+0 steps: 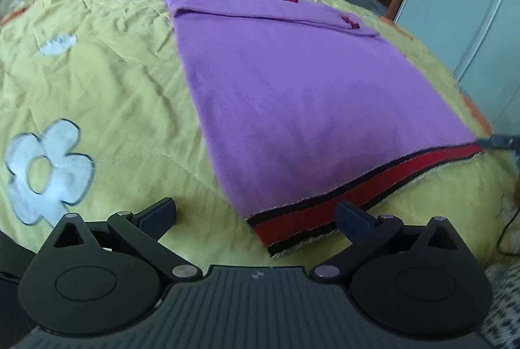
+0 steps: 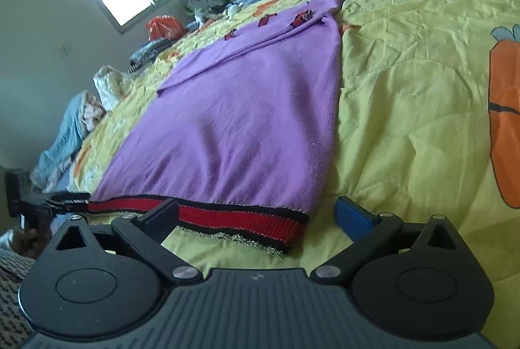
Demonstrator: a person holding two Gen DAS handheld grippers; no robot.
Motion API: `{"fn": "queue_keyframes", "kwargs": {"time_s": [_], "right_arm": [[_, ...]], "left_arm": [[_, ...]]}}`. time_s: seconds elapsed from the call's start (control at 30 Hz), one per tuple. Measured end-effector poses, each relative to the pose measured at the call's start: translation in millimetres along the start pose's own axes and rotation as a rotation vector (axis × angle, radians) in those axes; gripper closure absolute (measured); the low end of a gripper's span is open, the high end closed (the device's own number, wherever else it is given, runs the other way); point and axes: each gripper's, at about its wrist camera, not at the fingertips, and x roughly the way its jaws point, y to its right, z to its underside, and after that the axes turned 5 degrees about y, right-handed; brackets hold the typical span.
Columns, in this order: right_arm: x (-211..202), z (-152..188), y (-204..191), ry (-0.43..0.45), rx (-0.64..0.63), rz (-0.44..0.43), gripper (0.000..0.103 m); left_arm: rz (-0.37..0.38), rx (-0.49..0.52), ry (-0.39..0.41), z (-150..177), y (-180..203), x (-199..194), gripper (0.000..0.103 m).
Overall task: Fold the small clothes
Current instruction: 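Move both tools to the red hem band and close on it, then lift the red band with both tools and carry it toward the collar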
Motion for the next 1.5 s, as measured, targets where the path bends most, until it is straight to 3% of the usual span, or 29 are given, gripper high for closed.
{"fn": "queue_keyframes", "kwargs": {"time_s": [0.2,0.3,0.33,0.37,0.4,0.43,0.53,0.6,0.63,0.67,0.7,0.73,0.93,1.1,1.23,1.5], "right_arm": [[-2,2,4,0.024,0.042,-0.018,0.007],[0,1,3,0.021,0.059,-0.026,0.008],[2,1,3,0.018,0.068,-0.034,0.010],[4,1,2,0.012,0.071,-0.033,0.021],[5,2,3,0.008,0.077,-0.028,0.040],[7,2,4,0.001,0.092,-0.029,0.048],[6,2,11,0.008,0.134,-0.042,0.050],[6,3,9,0.006,0.128,-0.041,0.051],[7,4,8,0.001,0.120,-0.042,0.052],[9,4,6,-0.009,0.108,-0.034,0.067],[11,5,5,-0.026,0.101,-0.024,0.090],[13,7,4,-0.032,0.100,-0.021,0.095],[7,6,-6,0.010,0.045,-0.003,0.096],[-1,-3,-15,0.078,0.017,-0.013,0.096],[-1,-27,-19,0.144,-0.014,-0.017,0.096],[50,-102,-8,0.217,-0.112,0.024,0.096]], "left_arm": [[0.167,-0.183,-0.005,-3,-3,3,0.010],[0.178,-0.279,0.011,-2,-9,5,0.012],[0.185,-0.331,0.016,-2,-15,4,0.019],[0.207,-0.391,0.014,0,-21,5,0.038],[0.235,-0.450,-0.001,3,-27,6,0.050],[0.256,-0.513,-0.028,6,-33,10,0.066],[0.277,-0.599,-0.031,14,-40,11,0.068],[0.301,-0.687,-0.040,17,-46,14,0.075],[0.317,-0.713,-0.043,18,-47,16,0.089],[0.317,-0.722,-0.047,18,-46,18,0.100],[0.316,-0.733,-0.047,18,-46,20,0.100],[0.324,-0.751,-0.044,19,-48,22,0.100],[0.310,-0.765,0.014,15,-58,17,0.100],[0.324,-0.729,0.112,2,-60,4,0.100],[0.310,-0.701,0.211,-16,-62,0,0.100],[0.243,-0.651,0.295,-76,-83,40,0.100]]}}
